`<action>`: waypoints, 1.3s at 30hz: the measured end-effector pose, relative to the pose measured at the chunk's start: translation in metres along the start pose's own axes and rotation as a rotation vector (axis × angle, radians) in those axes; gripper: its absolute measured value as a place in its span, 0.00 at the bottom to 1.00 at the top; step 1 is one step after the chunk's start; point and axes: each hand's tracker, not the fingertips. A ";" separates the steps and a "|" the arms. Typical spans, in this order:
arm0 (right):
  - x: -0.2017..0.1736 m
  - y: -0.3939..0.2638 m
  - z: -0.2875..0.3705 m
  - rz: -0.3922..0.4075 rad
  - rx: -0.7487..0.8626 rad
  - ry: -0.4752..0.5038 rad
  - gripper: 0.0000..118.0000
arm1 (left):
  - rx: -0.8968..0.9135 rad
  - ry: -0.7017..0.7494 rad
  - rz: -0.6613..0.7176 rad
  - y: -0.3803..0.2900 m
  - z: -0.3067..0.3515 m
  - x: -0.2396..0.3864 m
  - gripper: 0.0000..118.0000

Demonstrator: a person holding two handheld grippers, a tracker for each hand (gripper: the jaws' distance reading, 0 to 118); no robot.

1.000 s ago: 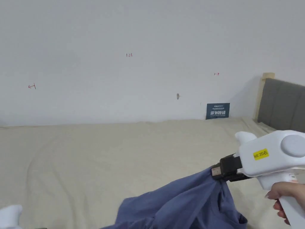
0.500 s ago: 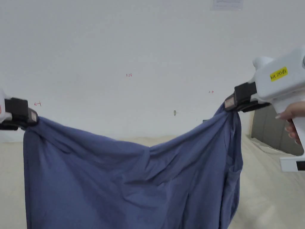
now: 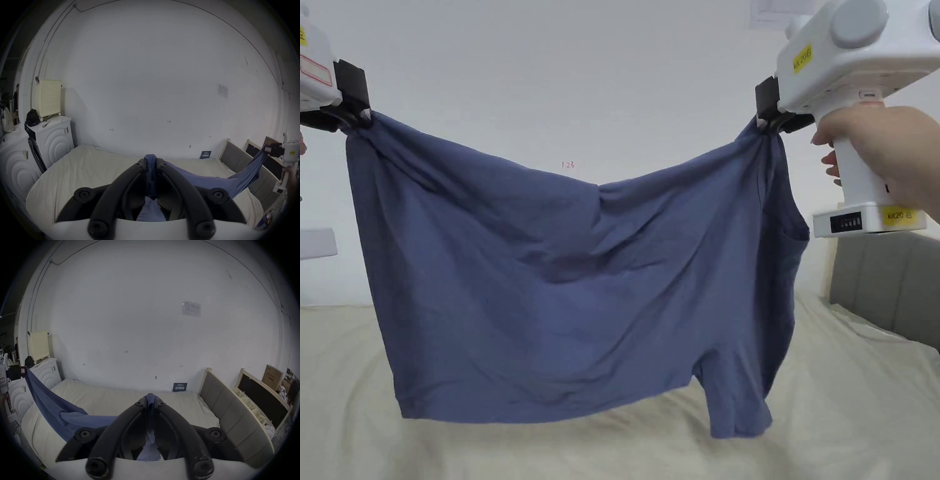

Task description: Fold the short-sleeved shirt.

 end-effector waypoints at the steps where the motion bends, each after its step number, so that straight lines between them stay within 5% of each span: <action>1: -0.003 -0.001 -0.005 0.008 0.000 0.001 0.05 | -0.003 0.004 -0.003 -0.004 -0.005 -0.001 0.09; 6: -0.013 -0.046 -0.033 0.026 -0.048 0.056 0.05 | -0.092 0.016 -0.024 -0.051 -0.032 -0.006 0.09; 10: -0.011 -0.126 -0.059 -0.037 -0.169 0.136 0.05 | -0.225 -0.037 0.051 -0.130 -0.042 -0.016 0.09; 13: -0.010 -0.200 -0.069 -0.037 -0.296 0.141 0.05 | -0.362 -0.045 -0.015 -0.197 -0.051 -0.022 0.09; 22: -0.001 -0.385 0.016 -0.097 -0.434 0.264 0.05 | -0.605 -0.208 0.056 -0.362 0.018 -0.028 0.09; 31: 0.029 -0.415 0.164 -0.135 -0.357 0.357 0.05 | -0.611 -0.219 0.089 -0.368 0.132 -0.040 0.09; 39: 0.038 -0.437 0.188 -0.078 -0.475 0.349 0.05 | -0.691 -0.229 0.052 -0.366 0.158 -0.039 0.09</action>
